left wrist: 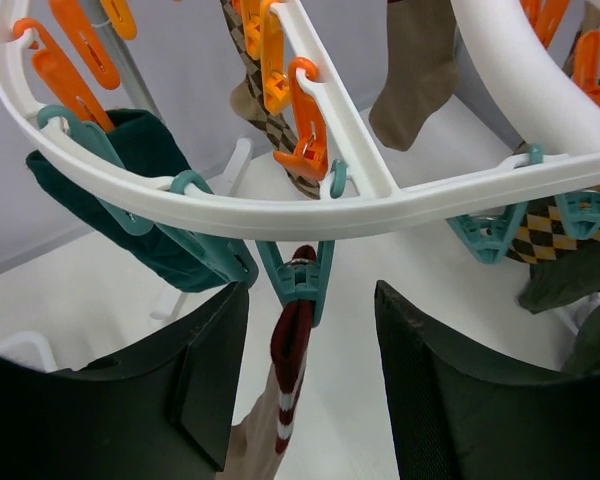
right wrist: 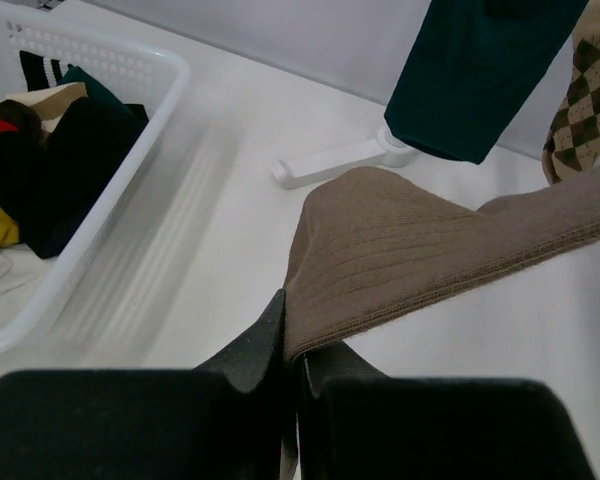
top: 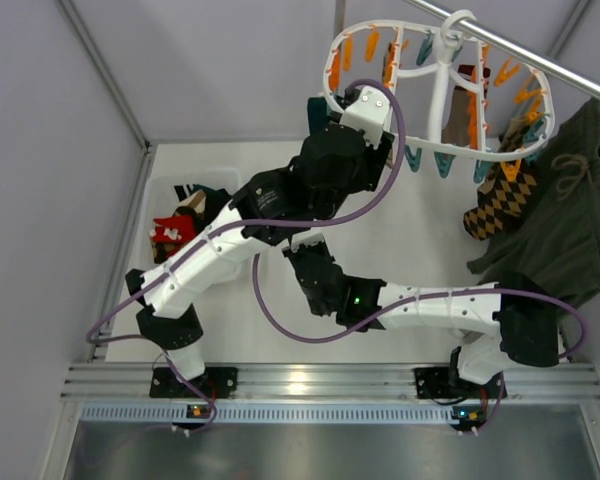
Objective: Remove the socks clipped to the hanger
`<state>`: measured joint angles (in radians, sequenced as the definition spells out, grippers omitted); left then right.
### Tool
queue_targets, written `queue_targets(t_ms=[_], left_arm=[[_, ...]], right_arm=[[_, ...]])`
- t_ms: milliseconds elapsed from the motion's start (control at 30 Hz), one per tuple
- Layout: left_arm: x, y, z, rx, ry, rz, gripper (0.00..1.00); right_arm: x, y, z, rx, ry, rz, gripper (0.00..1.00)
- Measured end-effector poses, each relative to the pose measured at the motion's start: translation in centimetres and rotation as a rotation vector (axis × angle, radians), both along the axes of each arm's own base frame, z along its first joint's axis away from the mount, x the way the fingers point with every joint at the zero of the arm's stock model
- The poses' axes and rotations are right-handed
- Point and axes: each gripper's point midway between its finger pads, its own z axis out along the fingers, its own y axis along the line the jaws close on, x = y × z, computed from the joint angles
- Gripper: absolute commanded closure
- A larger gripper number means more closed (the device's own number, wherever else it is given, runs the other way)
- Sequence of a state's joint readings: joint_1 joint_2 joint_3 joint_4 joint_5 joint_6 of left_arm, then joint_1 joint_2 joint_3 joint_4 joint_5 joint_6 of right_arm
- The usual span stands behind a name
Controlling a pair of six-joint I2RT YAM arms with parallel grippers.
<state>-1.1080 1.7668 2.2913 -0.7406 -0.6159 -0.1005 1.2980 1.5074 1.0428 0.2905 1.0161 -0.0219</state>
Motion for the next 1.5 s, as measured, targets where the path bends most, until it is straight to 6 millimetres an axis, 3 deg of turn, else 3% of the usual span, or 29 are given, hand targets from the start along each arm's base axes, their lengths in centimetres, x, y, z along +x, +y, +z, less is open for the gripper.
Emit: queue_targets(t_ms=[200,433,667,767,900,1000,1067,1300,1500], left_arm=[[1.5,-0.4,-1.0,0.031,-0.009,0.033,0.43],[3.6,0.6,-0.8,0.009,-0.010,0.053,0.42],[3.9,-0.5,-0.5,-0.018,-0.016,0.015,0.45],[4.0,-1.0,-0.6,-0.020,-0.018,0.005,0.49],[4.2,-1.3,-0.9,-0.015,-0.018,0.002,0.64],[4.3,-1.3,-0.9,-0.013,-0.021,0.003,0.69],[4.4,-1.3,-0.8,-0.014,-0.024,0.004,0.82],[4.7,-1.0,-0.8,-0.015,-0.024,0.013,1.00],[4.9,-0.8,-0.8,-0.014,-0.025,0.021,1.00]], right_arm=[[-0.3,0.1,0.4,0.014,-0.005,0.010,1.00],[-0.6,0.3,0.9,0.019,-0.012,0.024,1.00],[-0.6,0.3,0.9,0.010,-0.014,0.030,1.00],[-0.6,0.3,0.9,0.010,-0.013,0.030,1.00],[-0.6,0.4,0.9,0.010,-0.013,0.031,1.00],[-0.6,0.3,0.8,0.008,-0.013,0.031,1.00],[-0.7,0.2,0.4,-0.001,-0.010,0.032,1.00],[-1.4,-1.3,-1.9,-0.045,0.006,0.031,1.00],[-2.1,-2.8,-2.8,-0.027,0.019,0.024,1.00]])
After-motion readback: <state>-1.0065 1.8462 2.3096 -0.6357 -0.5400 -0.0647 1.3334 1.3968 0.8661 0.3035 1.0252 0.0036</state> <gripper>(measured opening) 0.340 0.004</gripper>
